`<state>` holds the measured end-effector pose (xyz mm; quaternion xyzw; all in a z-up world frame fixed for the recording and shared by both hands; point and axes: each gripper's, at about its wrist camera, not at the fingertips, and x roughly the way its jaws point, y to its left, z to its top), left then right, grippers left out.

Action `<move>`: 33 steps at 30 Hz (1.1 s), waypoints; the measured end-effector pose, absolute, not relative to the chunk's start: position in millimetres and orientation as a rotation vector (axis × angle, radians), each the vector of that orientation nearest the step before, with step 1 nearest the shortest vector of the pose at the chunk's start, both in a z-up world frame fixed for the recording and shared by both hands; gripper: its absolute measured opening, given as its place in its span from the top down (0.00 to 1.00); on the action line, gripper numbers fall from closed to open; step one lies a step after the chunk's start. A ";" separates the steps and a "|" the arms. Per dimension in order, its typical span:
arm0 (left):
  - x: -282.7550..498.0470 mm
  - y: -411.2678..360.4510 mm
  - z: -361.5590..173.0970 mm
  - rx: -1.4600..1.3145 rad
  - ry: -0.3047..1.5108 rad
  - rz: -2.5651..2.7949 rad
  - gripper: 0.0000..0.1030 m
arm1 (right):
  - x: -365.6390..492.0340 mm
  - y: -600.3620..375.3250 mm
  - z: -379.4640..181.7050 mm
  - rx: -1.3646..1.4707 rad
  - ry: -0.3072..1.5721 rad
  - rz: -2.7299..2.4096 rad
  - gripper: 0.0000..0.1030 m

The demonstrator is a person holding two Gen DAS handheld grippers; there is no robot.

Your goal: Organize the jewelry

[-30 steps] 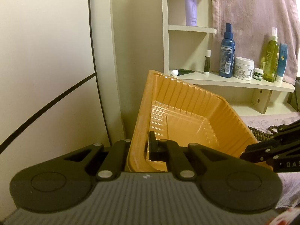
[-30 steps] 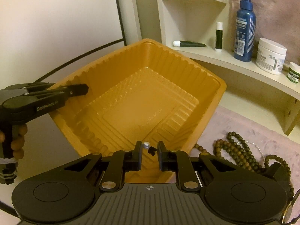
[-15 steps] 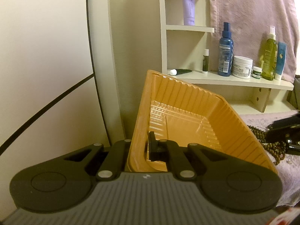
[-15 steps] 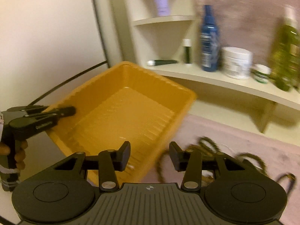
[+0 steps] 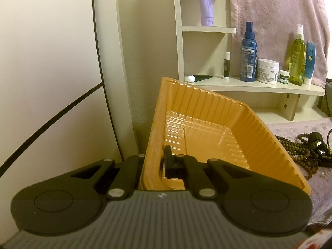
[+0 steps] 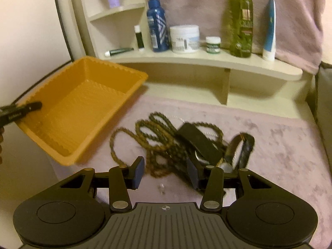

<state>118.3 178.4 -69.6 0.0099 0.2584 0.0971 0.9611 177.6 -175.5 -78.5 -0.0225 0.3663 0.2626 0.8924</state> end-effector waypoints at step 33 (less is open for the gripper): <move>120.0 182.2 -69.8 0.024 0.529 0.201 0.94 | 178.2 -146.2 -115.3 -0.248 0.842 0.565 0.91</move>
